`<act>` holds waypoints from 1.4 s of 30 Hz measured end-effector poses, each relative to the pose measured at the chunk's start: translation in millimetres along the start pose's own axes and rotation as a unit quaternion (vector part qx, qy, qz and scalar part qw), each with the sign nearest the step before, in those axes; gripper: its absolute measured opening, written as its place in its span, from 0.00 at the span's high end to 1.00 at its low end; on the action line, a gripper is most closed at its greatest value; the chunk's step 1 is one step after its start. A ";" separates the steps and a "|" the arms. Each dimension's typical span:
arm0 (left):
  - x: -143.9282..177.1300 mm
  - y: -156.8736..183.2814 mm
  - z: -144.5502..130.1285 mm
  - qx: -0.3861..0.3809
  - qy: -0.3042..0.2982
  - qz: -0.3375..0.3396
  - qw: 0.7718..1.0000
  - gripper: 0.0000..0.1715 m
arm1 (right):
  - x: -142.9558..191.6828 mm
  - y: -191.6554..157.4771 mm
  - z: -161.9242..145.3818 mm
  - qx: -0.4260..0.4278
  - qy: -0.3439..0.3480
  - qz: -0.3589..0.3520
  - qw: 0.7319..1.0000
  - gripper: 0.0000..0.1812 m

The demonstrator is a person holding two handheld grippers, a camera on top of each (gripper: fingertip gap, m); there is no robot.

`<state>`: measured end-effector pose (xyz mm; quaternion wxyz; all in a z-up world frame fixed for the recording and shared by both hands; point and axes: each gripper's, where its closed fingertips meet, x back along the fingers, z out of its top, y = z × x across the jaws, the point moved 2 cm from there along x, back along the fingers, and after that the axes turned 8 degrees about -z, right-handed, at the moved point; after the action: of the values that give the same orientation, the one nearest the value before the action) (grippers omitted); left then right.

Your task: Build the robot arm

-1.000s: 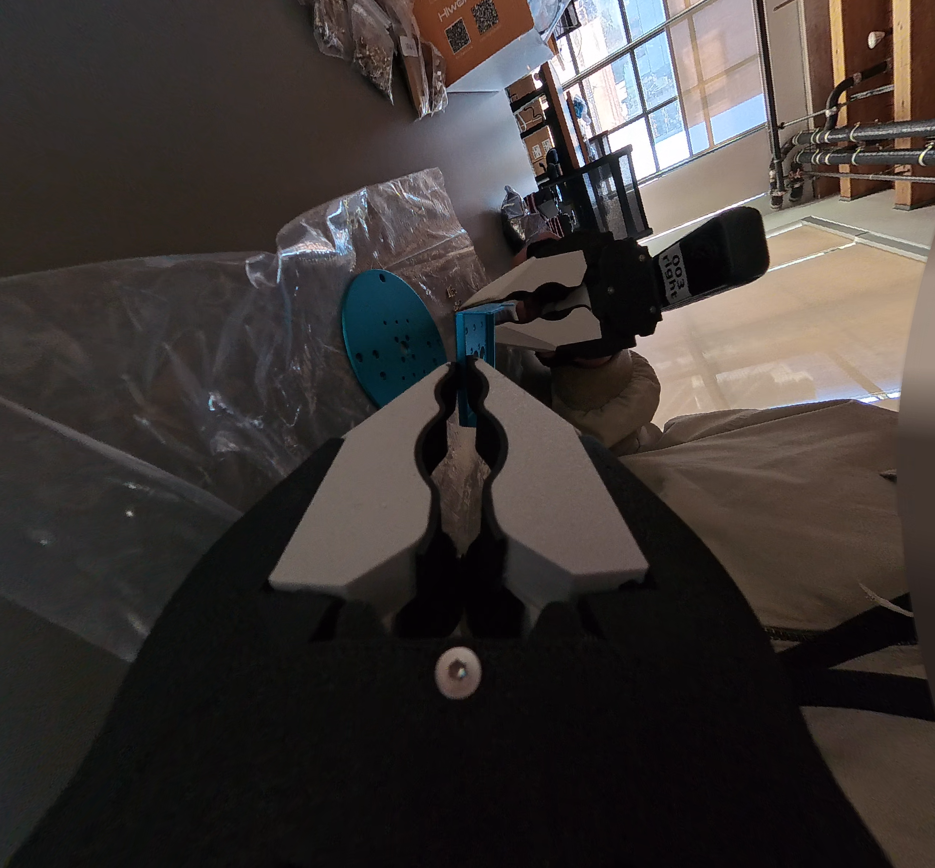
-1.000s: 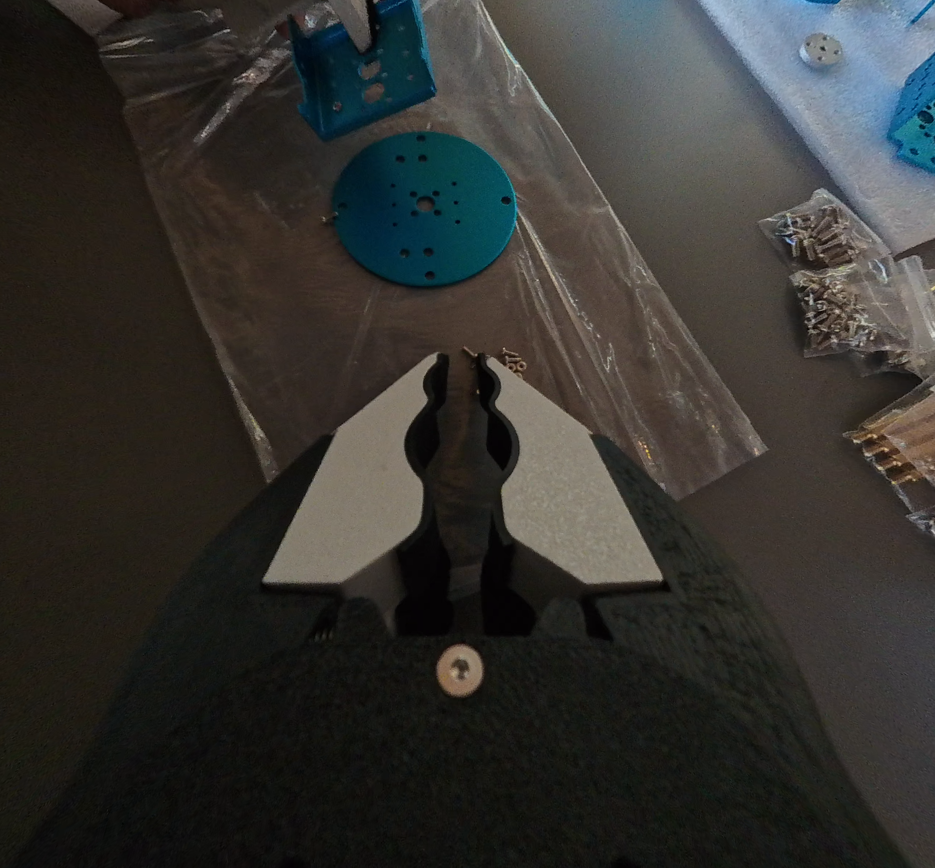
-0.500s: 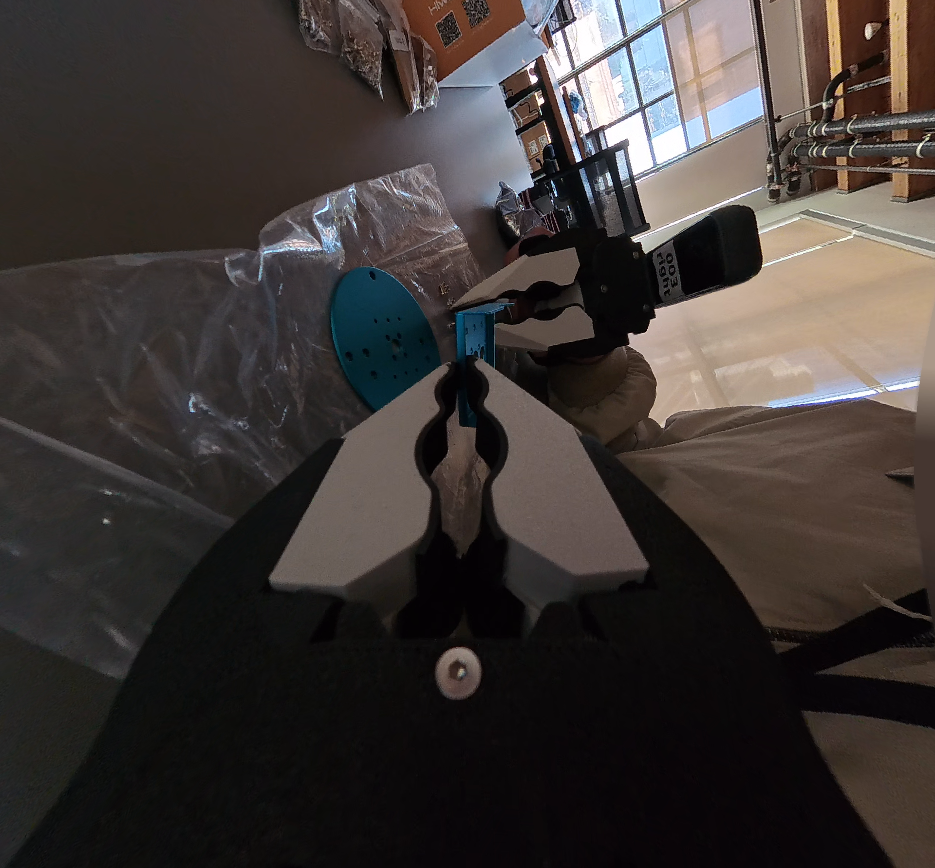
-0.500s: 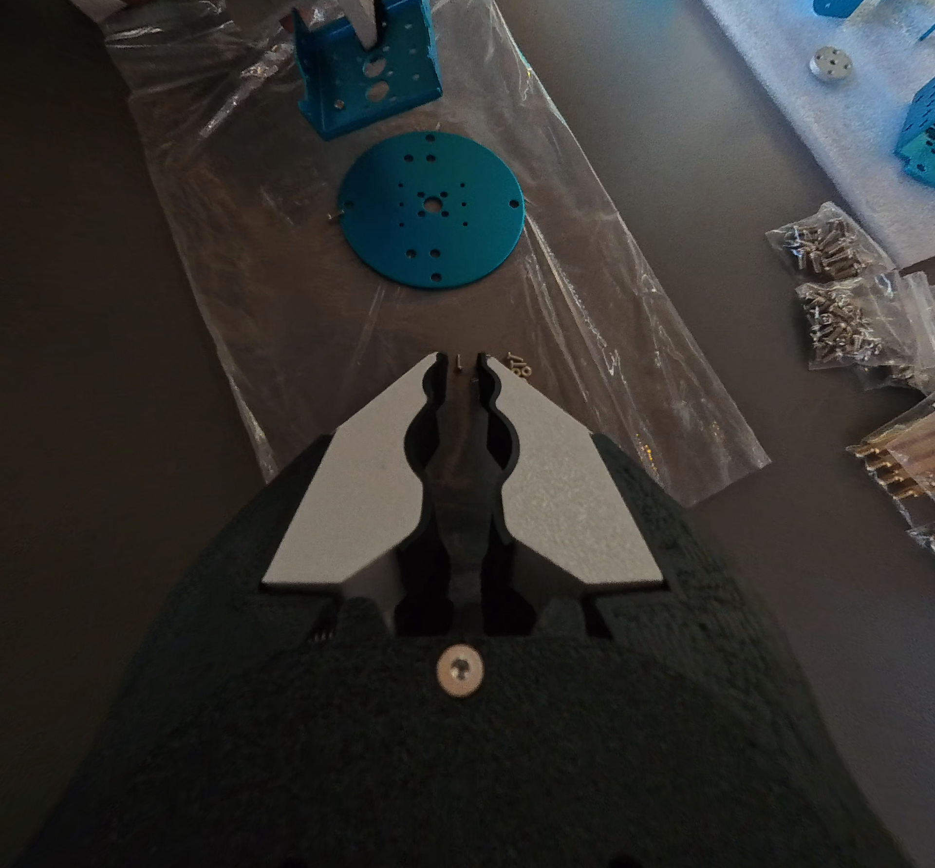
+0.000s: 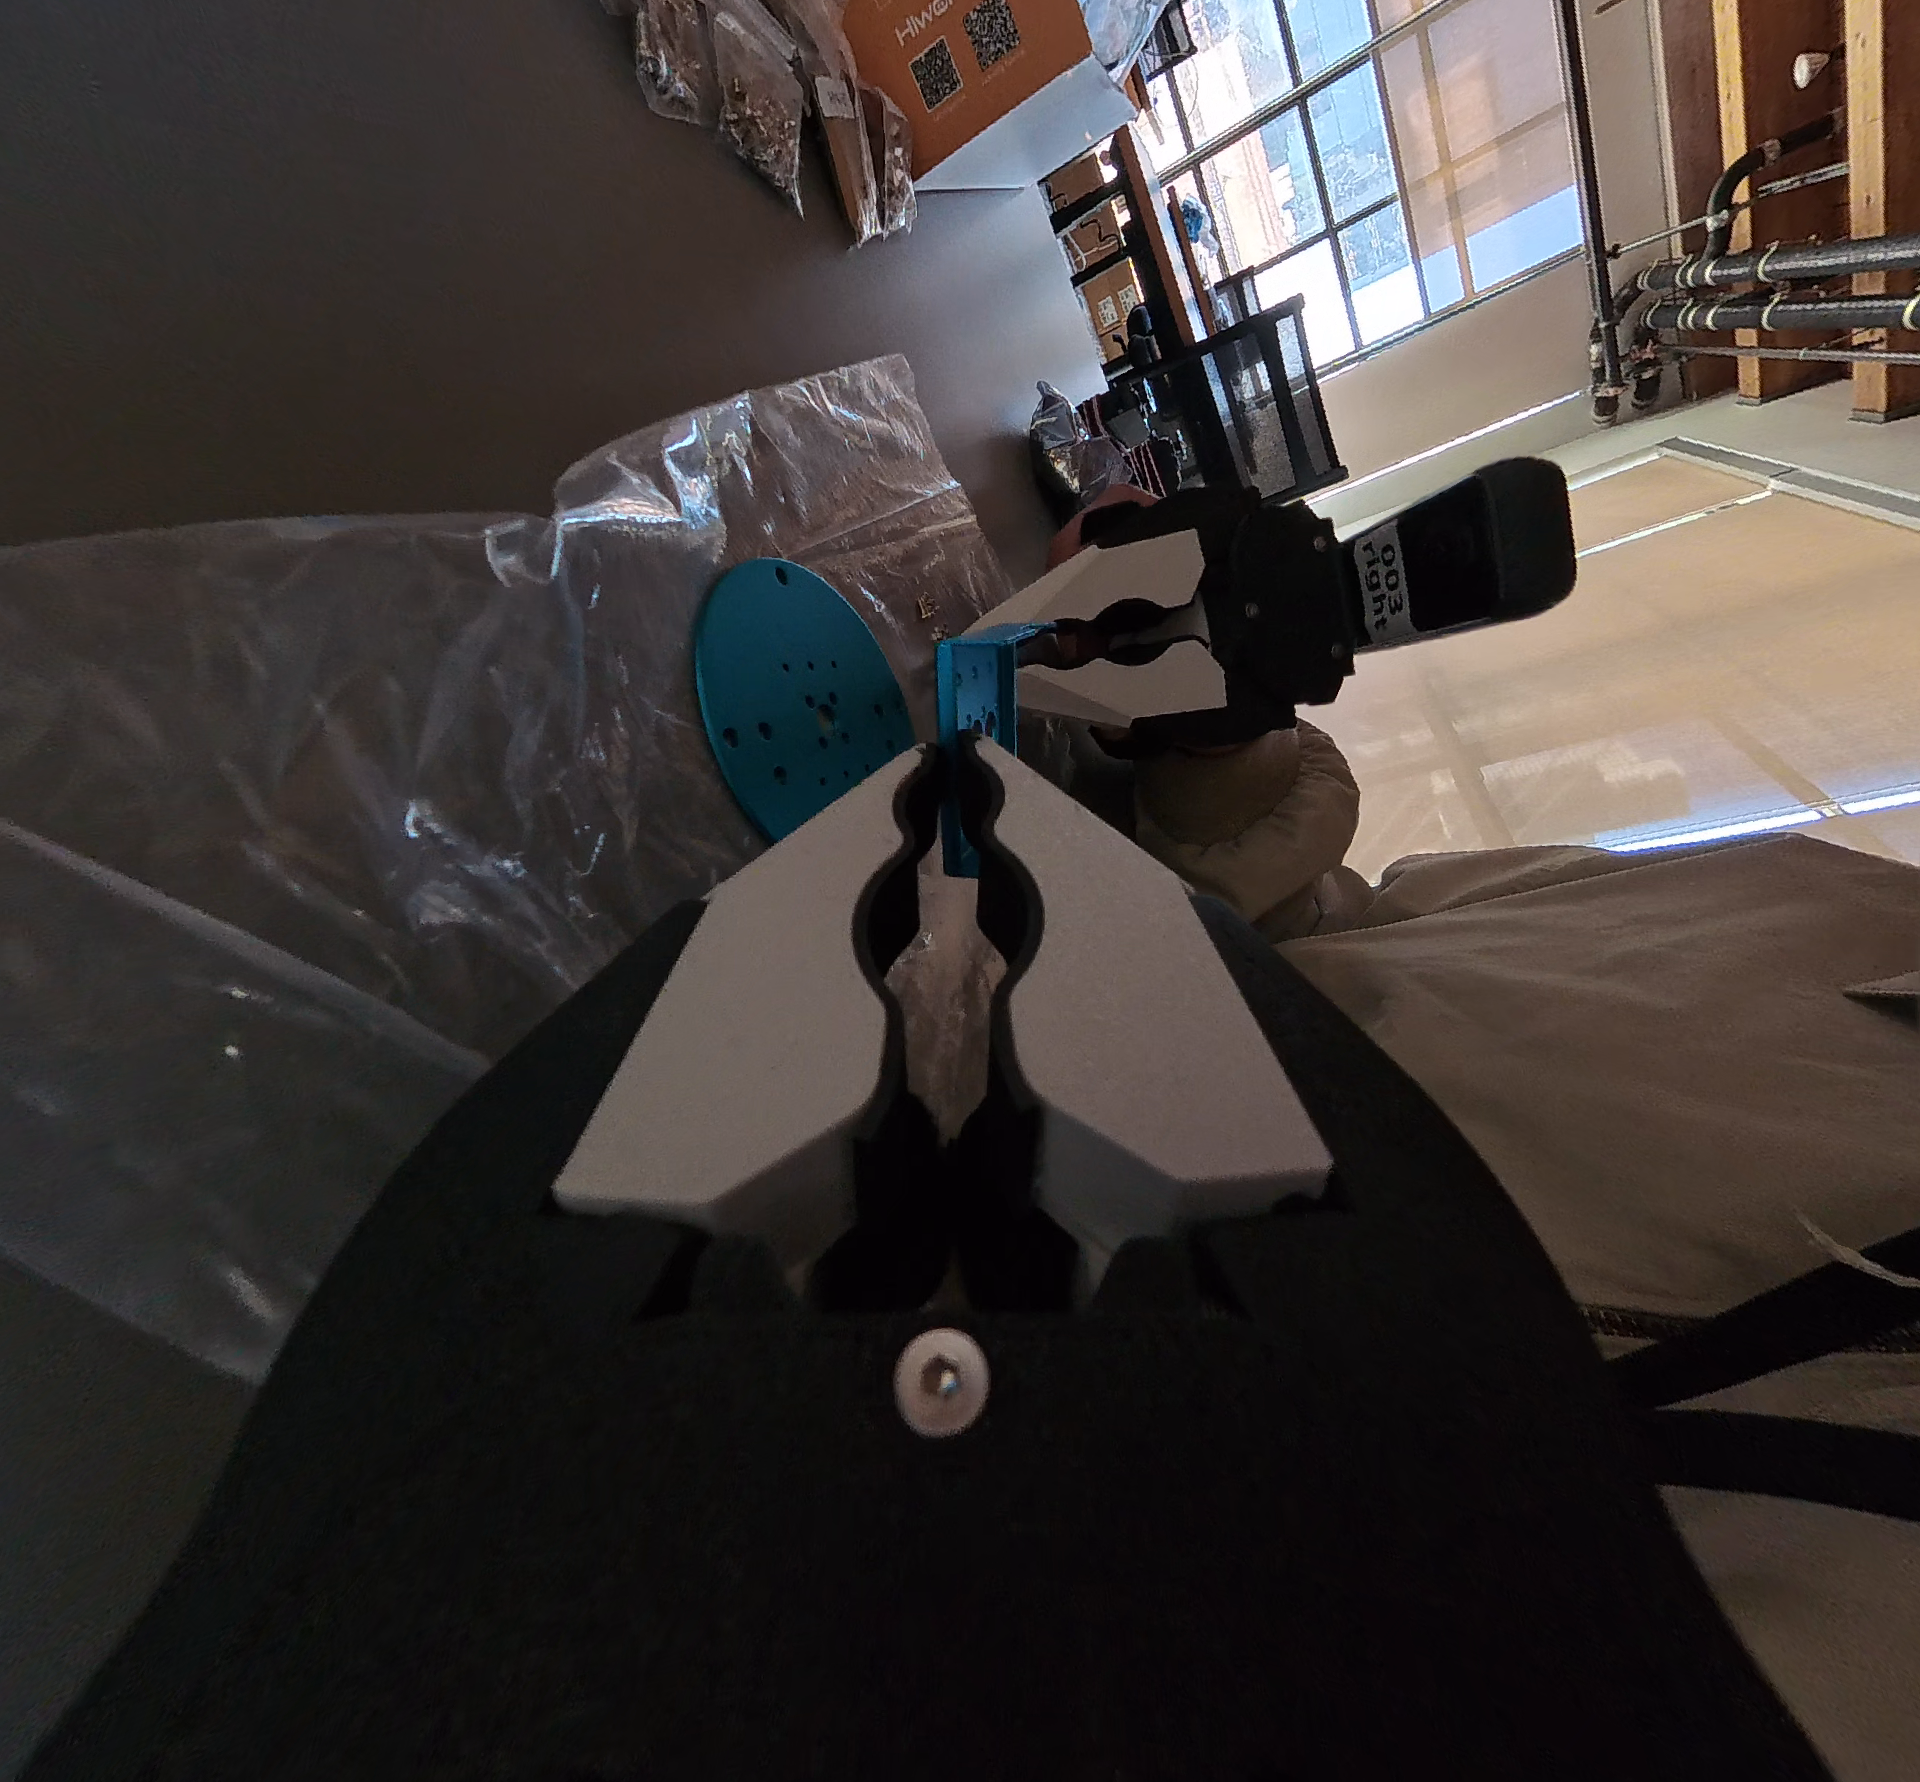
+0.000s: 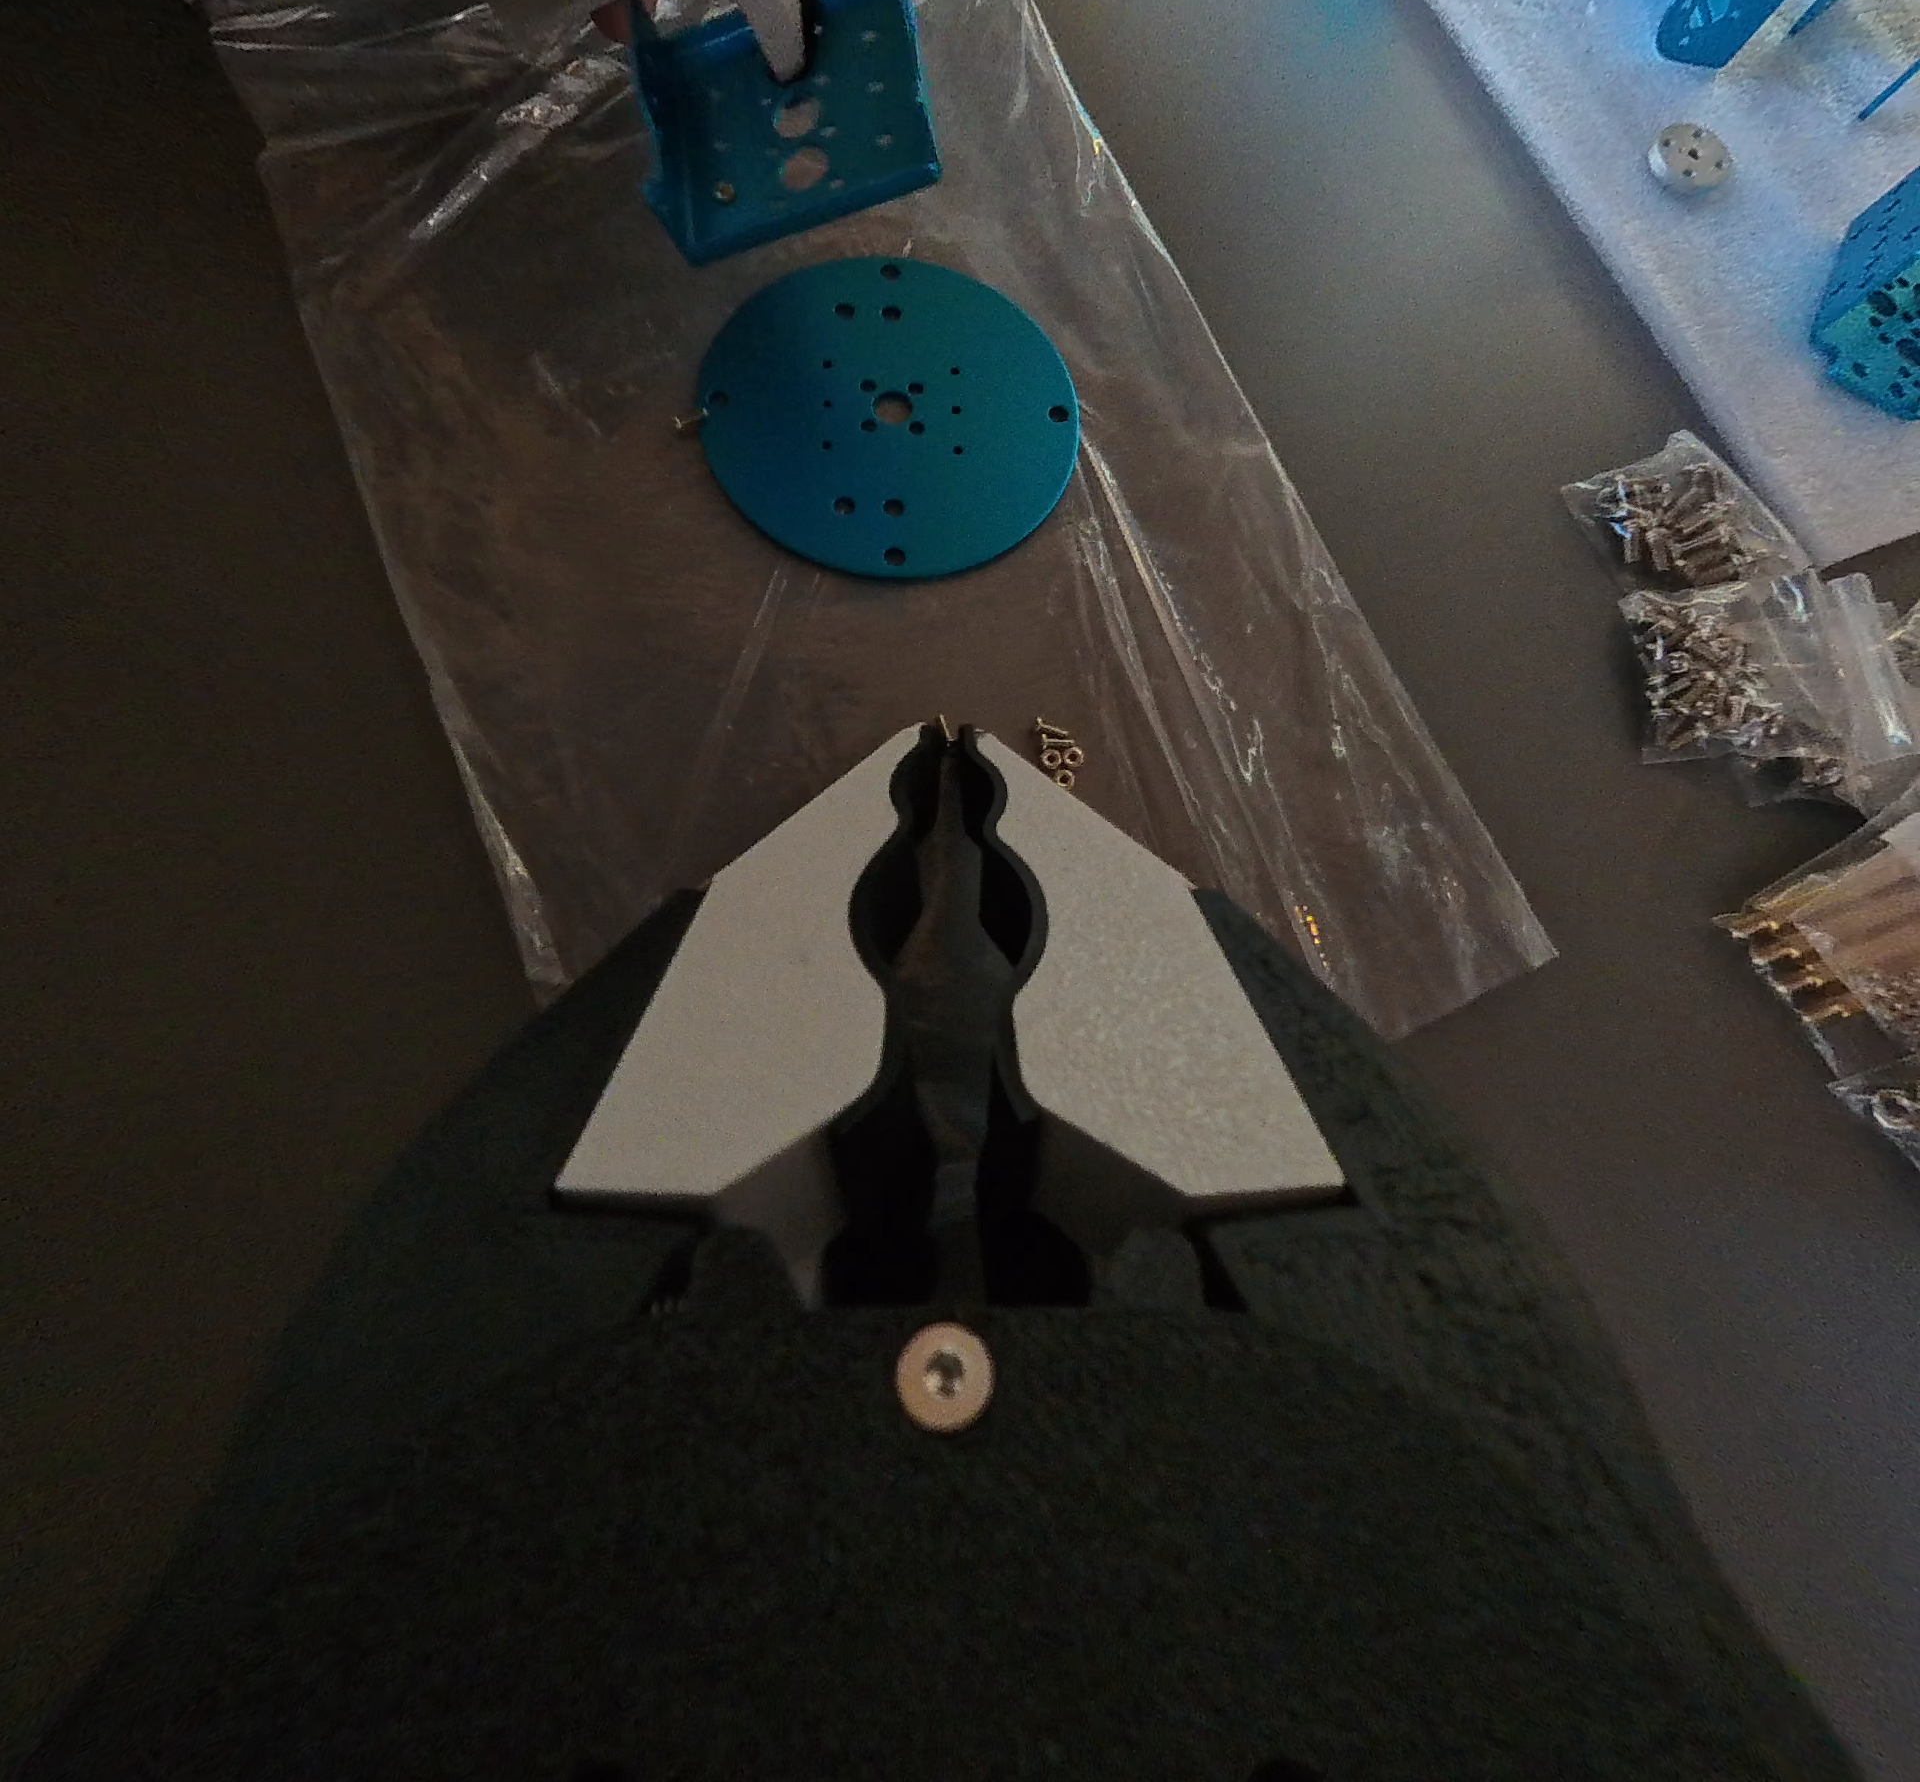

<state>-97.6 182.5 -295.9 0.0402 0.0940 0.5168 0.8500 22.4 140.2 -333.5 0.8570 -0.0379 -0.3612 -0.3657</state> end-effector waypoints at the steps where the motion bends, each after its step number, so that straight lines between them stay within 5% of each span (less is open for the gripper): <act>1: 0.0 -0.6 0.1 0.000 0.000 0.001 1.000 0.99 | -0.1 0.1 0.1 0.004 0.000 -0.003 1.000 0.99; 17: -3.2 -7.2 -4.0 0.028 0.000 0.011 1.000 0.99 | 8.5 9.6 28.7 0.188 0.075 -0.156 0.967 1.00; 24: -4.3 -6.9 -5.1 0.026 -0.002 0.014 1.000 0.99 | 7.9 10.3 30.7 0.200 0.079 -0.175 0.961 1.00; 28: -6.8 -2.0 -7.1 0.033 -0.004 -0.002 0.999 0.99 | 10.5 1.0 50.0 0.262 0.129 -0.211 0.933 1.00; 33: -11.3 5.0 -12.9 0.047 -0.017 -0.029 0.998 0.99 | 10.8 -17.4 78.2 0.373 0.202 -0.278 0.862 1.00; 42: -13.5 4.9 -18.5 0.039 -0.032 -0.016 0.999 0.99 | -5.7 -29.2 75.5 0.420 0.178 -0.287 0.843 1.00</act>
<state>-88.0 161.9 -301.5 0.0663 0.1145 0.5492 0.8251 -44.0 147.2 -287.5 0.6972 0.4963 -0.3165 -0.4092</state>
